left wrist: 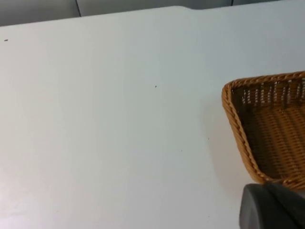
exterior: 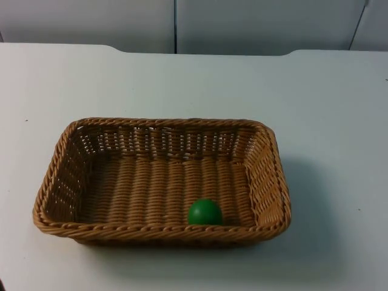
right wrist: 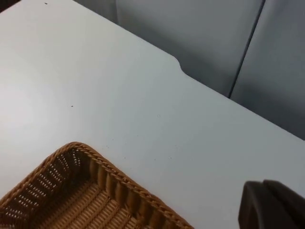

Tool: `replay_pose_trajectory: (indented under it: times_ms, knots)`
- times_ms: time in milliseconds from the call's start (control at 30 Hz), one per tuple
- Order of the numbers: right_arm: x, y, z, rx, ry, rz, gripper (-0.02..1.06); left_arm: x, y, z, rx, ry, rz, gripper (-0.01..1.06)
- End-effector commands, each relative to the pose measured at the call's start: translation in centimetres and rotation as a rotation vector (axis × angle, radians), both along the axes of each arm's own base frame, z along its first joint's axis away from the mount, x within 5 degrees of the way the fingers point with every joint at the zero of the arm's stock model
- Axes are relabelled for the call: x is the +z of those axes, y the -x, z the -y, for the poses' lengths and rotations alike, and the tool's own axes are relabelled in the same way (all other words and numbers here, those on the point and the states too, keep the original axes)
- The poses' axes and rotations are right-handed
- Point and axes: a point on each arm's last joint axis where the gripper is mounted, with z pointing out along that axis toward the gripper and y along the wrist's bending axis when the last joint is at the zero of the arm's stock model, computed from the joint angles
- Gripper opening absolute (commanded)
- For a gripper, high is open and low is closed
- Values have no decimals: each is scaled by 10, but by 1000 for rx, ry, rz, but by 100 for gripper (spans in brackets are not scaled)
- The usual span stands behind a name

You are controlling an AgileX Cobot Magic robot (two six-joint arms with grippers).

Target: Pick up the basket with the left hand and place the ball into the basket with the right hand.

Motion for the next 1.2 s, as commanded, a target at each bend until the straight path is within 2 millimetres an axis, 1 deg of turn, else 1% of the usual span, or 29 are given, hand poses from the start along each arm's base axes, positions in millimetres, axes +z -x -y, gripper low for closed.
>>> replay_pose_trajectory:
  times_ms: [0,33,133,167,200,267,333,367,400,467,567,600,733,800,867,900,933,1000,1067,1100,1167]
  knots:
    - [-4,29,10,9,10,20,0,-3,6,0,3,-1,-8,0]
    - [-7,47,15,24,16,35,0,-3,9,0,1,1,-6,0]
    - [-34,103,31,91,42,25,0,-4,16,0,0,0,13,0]
    - [-39,122,39,110,35,42,0,-4,19,0,-1,1,20,0]
    - [-39,122,39,110,35,42,0,-4,19,0,-1,1,20,0]
    - [-56,153,56,137,33,64,0,-4,23,0,-2,3,46,0]
    - [-64,183,75,143,-1,125,0,-4,26,0,-2,4,68,0]
    - [-70,194,82,146,-4,137,0,-3,27,0,-1,4,79,0]
    - [-70,194,82,146,-4,137,0,-3,27,0,-1,4,79,0]
    - [-78,218,98,157,-14,171,0,-3,29,0,-3,1,91,0]
    - [-95,242,114,167,-14,181,0,-3,29,0,0,-3,101,0]
    - [-95,242,114,167,-14,181,0,-3,29,0,0,-3,101,0]
    - [-107,265,129,170,-51,248,0,-3,29,-1,4,-10,102,0]
    - [-110,269,132,169,-60,264,0,-2,29,-1,5,-10,112,0]
    - [-117,277,137,170,-78,293,0,0,28,-1,7,-8,140,0]
    - [-121,278,138,171,-80,294,0,0,28,-1,5,-6,139,0]
    - [-121,278,138,171,-80,294,0,0,28,-1,5,-6,139,0]
    - [-131,276,135,163,-79,227,0,-1,28,-1,5,-6,137,0]
    - [-142,275,134,146,-82,137,0,-9,25,-1,4,-13,107,0]
    - [-142,275,134,146,-82,137,0,-9,25,-1,4,-13,107,0]
    - [-144,275,134,139,-74,113,0,-19,22,-1,-9,-38,91,0]
